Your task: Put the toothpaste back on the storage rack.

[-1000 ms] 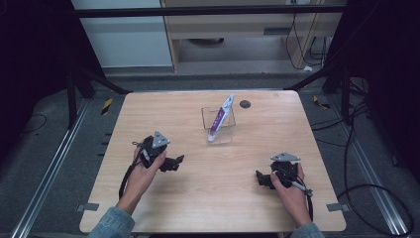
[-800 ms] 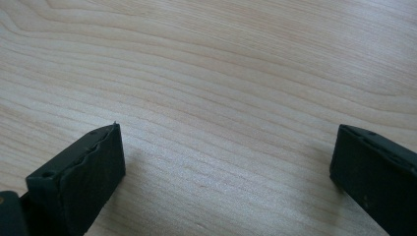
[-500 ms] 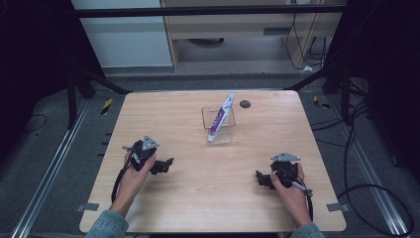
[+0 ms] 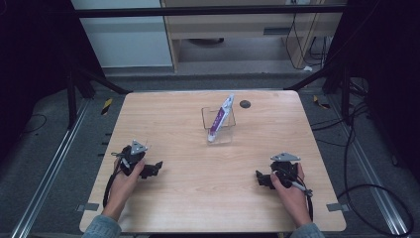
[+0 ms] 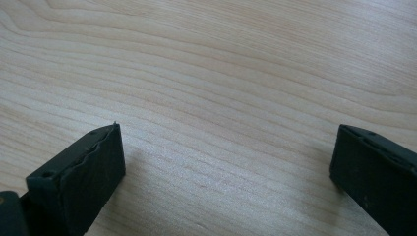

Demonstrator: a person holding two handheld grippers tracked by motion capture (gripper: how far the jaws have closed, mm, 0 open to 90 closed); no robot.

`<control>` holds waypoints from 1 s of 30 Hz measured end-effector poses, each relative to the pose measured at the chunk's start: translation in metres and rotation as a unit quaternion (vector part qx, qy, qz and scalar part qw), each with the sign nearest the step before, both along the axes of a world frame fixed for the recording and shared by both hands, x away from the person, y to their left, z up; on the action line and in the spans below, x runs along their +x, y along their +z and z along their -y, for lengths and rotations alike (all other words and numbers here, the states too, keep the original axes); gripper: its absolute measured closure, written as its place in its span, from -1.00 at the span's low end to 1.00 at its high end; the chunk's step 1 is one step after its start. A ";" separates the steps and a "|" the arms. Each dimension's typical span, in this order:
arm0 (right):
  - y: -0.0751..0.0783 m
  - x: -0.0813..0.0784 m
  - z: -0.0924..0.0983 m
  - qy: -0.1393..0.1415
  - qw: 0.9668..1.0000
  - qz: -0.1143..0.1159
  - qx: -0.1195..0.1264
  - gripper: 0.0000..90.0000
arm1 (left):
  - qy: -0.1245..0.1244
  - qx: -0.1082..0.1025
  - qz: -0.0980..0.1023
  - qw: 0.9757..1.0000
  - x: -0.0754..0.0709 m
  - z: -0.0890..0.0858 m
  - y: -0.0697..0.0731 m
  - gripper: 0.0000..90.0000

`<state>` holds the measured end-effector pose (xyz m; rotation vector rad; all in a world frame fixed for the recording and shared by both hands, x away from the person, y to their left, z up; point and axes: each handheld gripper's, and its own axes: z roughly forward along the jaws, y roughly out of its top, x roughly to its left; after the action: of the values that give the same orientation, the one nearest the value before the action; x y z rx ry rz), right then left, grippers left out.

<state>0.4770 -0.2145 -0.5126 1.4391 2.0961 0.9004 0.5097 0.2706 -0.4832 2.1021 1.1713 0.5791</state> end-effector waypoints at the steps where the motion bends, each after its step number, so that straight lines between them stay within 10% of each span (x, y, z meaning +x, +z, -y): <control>1: 0.000 0.000 0.000 0.000 1.000 0.000 0.000 -0.99 | 0.005 0.000 0.000 1.000 0.000 -0.003 -0.002 -0.87; 30: 0.000 0.000 0.000 0.000 1.000 0.000 0.000 -0.99 | 0.066 -0.001 0.008 0.998 0.020 -0.034 -0.023 -0.86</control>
<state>0.4770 -0.2145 -0.5126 1.4389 2.0959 0.8997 0.5300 0.3051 -0.5060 2.0248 1.3074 0.6530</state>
